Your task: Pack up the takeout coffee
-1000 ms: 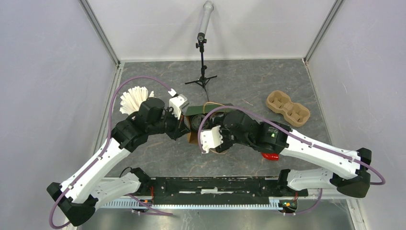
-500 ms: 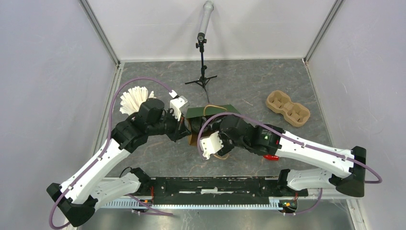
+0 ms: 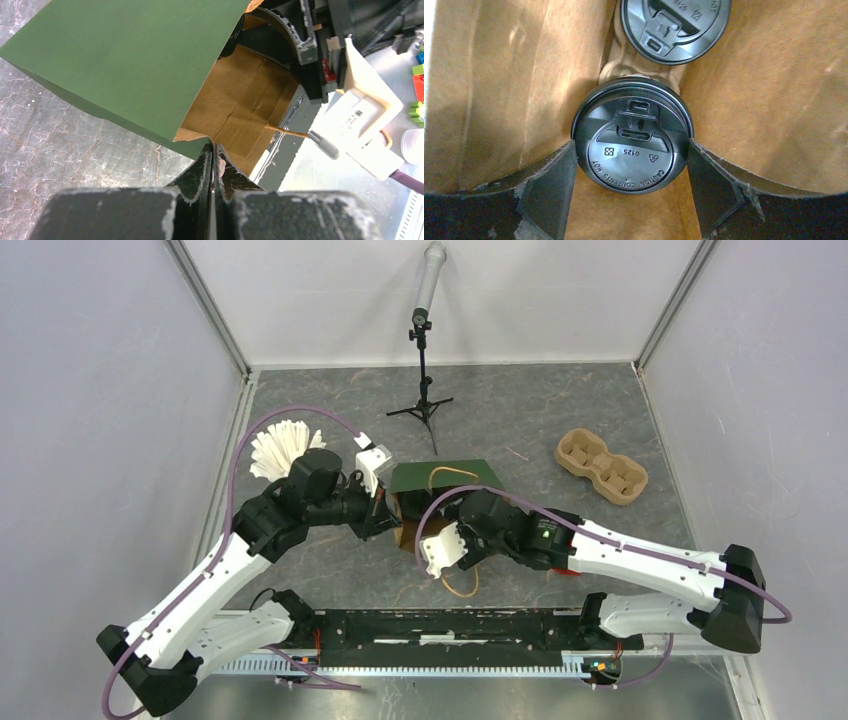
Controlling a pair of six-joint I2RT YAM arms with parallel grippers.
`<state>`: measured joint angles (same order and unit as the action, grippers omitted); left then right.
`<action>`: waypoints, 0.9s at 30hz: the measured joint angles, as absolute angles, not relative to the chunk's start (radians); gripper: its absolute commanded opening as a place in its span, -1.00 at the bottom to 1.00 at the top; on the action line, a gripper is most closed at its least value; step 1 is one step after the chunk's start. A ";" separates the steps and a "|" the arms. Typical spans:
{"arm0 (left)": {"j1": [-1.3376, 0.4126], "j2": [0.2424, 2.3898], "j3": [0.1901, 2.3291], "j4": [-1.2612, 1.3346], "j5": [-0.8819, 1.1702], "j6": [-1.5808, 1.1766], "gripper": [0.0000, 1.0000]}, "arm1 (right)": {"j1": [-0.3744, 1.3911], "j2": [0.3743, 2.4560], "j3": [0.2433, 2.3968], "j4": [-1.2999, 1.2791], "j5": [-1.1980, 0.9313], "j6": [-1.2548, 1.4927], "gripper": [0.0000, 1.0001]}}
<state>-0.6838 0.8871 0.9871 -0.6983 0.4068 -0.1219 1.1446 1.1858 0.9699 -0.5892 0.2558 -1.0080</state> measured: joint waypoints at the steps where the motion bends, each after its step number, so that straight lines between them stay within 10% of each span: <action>1: -0.684 0.885 0.986 -0.698 0.410 -0.122 -0.88 | 1.139 1.180 0.953 -0.577 0.256 -1.012 0.16; 27: -0.684 0.868 0.962 -0.654 0.426 -0.123 -0.91 | 1.103 1.194 0.914 -0.491 0.262 -1.040 0.17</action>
<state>-0.6838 0.8680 0.9619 -0.6544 0.4255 -0.1226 1.1030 1.1942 0.9138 -0.4908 0.2619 -1.0405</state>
